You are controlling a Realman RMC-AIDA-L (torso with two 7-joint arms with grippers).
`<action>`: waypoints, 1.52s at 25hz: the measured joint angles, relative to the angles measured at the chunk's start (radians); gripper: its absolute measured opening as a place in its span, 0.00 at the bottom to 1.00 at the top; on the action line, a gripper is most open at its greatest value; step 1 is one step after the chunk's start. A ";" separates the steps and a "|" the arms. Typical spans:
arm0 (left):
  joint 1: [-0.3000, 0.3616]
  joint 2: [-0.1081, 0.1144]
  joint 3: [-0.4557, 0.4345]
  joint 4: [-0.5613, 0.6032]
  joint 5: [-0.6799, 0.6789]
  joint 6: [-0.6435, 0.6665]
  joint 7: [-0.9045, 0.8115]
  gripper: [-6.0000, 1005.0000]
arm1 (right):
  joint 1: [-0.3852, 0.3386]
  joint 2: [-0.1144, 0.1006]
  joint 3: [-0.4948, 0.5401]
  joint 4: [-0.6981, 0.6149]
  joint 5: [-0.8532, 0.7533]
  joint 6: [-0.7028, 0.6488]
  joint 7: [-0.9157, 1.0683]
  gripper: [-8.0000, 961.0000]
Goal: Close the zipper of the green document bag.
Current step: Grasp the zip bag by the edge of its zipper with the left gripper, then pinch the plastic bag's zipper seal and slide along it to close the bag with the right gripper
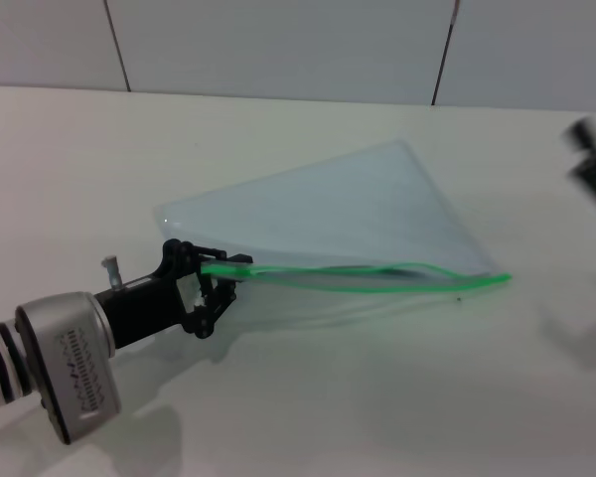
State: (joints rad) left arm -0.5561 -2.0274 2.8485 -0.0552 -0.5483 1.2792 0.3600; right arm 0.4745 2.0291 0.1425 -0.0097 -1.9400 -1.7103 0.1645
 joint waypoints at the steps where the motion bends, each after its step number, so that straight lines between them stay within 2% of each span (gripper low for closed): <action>1: -0.002 0.000 0.000 0.001 0.001 0.003 -0.002 0.10 | 0.018 0.000 -0.036 -0.023 -0.028 -0.001 0.000 0.89; 4: -0.011 0.001 0.001 0.011 0.003 0.006 -0.005 0.09 | 0.089 -0.001 -0.118 -0.081 -0.165 0.011 0.000 0.88; 8: -0.031 0.003 0.006 0.027 0.006 0.015 -0.017 0.08 | 0.175 0.000 -0.144 -0.101 -0.320 0.063 0.000 0.87; 17: -0.067 0.004 0.008 0.043 0.020 0.019 -0.085 0.07 | 0.320 0.004 -0.164 -0.057 -0.471 0.224 0.000 0.79; 26: -0.077 0.008 0.009 0.069 0.021 0.027 -0.091 0.07 | 0.395 0.004 -0.193 -0.013 -0.544 0.301 0.006 0.72; 31: -0.093 0.011 0.009 0.069 0.021 0.034 -0.119 0.07 | 0.406 0.003 -0.202 -0.008 -0.553 0.302 0.005 0.60; 38: -0.097 0.017 0.008 0.068 0.021 0.055 -0.123 0.06 | 0.409 0.004 -0.199 -0.009 -0.556 0.299 0.000 0.60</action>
State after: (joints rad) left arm -0.6528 -2.0101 2.8564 0.0125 -0.5276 1.3342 0.2366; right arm 0.8840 2.0332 -0.0565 -0.0183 -2.4955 -1.4112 0.1641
